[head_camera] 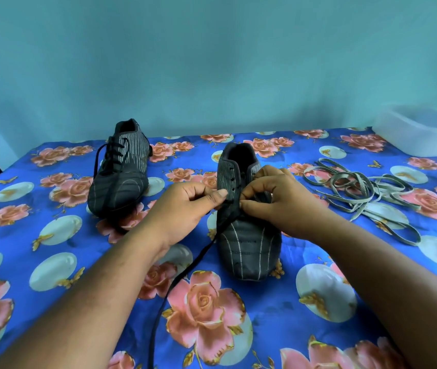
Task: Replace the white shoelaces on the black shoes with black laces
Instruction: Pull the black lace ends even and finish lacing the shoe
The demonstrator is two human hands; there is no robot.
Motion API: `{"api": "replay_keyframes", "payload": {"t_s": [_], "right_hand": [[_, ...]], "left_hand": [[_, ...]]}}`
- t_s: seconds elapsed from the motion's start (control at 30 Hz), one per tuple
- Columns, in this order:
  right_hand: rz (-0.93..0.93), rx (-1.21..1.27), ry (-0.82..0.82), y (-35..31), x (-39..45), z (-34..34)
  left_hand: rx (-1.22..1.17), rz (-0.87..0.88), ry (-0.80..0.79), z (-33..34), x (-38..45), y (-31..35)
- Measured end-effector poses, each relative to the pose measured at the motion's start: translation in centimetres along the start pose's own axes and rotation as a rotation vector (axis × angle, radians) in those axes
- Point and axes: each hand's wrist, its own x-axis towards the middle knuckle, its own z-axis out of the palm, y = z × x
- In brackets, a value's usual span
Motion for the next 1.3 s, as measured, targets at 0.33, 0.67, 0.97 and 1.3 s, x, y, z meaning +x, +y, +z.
{"api": "replay_keyframes", "payload": {"t_s": [0.33, 0.67, 0.97, 1.3], "right_hand": [[-0.001, 0.033, -0.022, 0.2, 0.2, 0.0], [-0.007, -0.015, 0.032, -0.1, 0.0, 0.5], [-0.002, 0.009, 0.052, -0.1, 0.0, 0.5], [-0.024, -0.100, -0.028, 0.4, 0.0, -0.7]], "left_hand": [[0.312, 0.396, 0.044, -1.5, 0.0, -0.3], [0.126, -0.113, 0.005, 0.4, -0.4, 0.7], [-0.076, -0.034, -0.071, 0.0, 0.2, -0.5], [0.158, 0.093, 0.119, -1.8, 0.5, -0.8]]}}
